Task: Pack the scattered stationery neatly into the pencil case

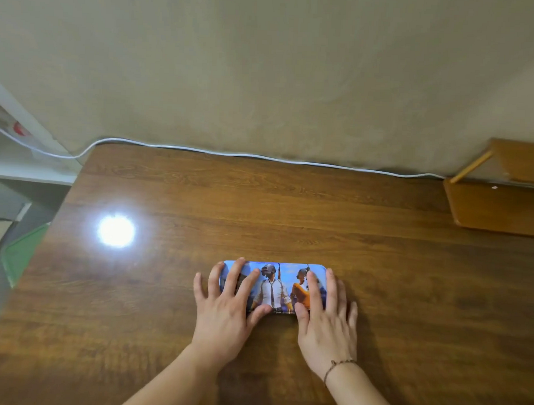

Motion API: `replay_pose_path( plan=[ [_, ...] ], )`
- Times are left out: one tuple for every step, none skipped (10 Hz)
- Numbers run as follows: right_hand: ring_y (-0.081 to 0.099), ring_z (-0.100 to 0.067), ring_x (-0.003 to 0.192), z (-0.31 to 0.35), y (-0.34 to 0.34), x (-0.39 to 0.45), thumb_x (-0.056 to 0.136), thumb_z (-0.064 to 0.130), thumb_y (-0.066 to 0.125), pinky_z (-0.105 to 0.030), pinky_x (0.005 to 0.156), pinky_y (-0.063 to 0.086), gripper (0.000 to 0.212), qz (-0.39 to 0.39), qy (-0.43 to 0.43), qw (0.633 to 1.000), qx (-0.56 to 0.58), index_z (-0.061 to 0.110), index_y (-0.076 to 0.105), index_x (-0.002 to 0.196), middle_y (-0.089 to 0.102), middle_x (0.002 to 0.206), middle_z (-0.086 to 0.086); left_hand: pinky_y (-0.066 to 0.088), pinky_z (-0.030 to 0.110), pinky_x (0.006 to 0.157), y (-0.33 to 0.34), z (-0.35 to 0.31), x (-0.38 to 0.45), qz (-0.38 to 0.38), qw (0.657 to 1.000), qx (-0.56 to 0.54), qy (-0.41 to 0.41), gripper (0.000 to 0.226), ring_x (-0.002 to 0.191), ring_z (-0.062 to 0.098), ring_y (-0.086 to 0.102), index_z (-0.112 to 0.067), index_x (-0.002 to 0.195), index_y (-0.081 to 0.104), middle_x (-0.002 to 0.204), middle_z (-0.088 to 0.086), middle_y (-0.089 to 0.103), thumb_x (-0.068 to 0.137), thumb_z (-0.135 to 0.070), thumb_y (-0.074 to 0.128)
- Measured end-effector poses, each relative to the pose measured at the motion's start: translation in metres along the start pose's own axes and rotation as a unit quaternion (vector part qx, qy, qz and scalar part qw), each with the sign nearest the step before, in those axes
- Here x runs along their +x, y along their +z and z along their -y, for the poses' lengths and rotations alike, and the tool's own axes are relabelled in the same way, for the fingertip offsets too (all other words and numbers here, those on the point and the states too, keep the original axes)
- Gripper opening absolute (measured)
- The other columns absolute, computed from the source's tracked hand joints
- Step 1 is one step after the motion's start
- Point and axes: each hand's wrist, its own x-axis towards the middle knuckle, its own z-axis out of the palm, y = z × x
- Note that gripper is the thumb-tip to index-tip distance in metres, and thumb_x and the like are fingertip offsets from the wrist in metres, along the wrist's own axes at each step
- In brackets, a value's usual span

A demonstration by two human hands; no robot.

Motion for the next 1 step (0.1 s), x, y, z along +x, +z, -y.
replay_pose_path(
  plan=[
    [0.011,-0.029,0.145,-0.0034,-0.0100,-0.0006,0.090,0.064,0.013,-0.055,0.112,0.021,0.065,0.027,-0.018,0.999,0.022,0.037,0.012,0.149,-0.002,0.160,0.001,0.018,0.059,0.109,-0.0085,-0.0032,-0.0005,0.041,0.997,-0.060,-0.039,0.065,0.138,0.031,0.028,-0.037,0.133,0.048,0.150,-0.008,0.037,0.081,-0.075,0.039]
  ],
)
